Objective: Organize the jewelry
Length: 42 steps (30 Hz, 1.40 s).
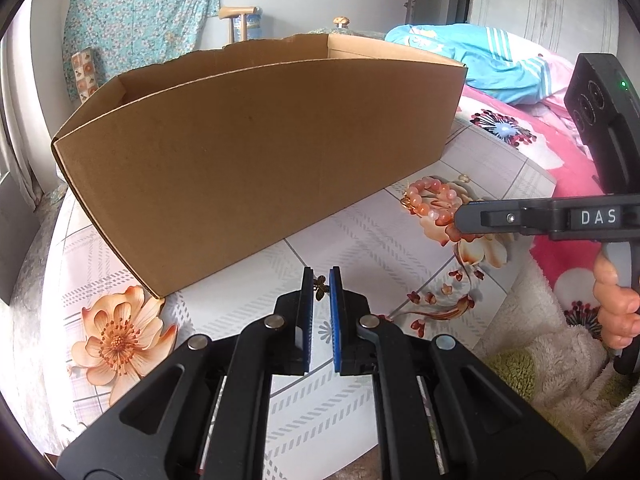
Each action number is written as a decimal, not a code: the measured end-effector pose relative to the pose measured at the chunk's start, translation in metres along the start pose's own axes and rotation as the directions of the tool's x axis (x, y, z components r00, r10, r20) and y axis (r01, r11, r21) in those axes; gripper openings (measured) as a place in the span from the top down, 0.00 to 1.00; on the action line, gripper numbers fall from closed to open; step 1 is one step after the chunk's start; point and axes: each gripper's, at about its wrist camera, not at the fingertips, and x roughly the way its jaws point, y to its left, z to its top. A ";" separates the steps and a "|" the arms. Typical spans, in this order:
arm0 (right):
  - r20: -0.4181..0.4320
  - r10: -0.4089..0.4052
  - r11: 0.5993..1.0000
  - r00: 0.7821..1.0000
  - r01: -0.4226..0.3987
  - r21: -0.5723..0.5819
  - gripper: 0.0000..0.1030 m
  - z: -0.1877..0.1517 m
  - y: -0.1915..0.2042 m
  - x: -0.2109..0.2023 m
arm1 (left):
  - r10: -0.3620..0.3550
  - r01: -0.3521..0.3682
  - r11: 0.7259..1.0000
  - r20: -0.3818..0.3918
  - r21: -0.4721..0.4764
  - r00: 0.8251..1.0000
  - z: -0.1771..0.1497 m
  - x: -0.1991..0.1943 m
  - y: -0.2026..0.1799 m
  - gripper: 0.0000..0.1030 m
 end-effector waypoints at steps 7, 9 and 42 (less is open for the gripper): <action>0.005 -0.105 0.989 0.994 0.105 -0.100 0.75 0.010 0.010 0.006 | 0.013 -0.013 1.000 -0.005 -0.006 1.000 0.000 0.006 0.001 0.94; 0.006 -0.144 0.977 0.990 0.143 -0.155 0.75 0.013 0.017 0.010 | 0.019 -0.019 1.000 -0.004 -0.004 1.000 0.000 0.007 0.001 0.94; -0.068 0.220 0.961 0.973 -0.228 -0.157 0.90 0.047 0.082 0.023 | 0.190 -0.181 0.977 0.073 -0.109 0.979 -0.004 -0.032 0.052 0.94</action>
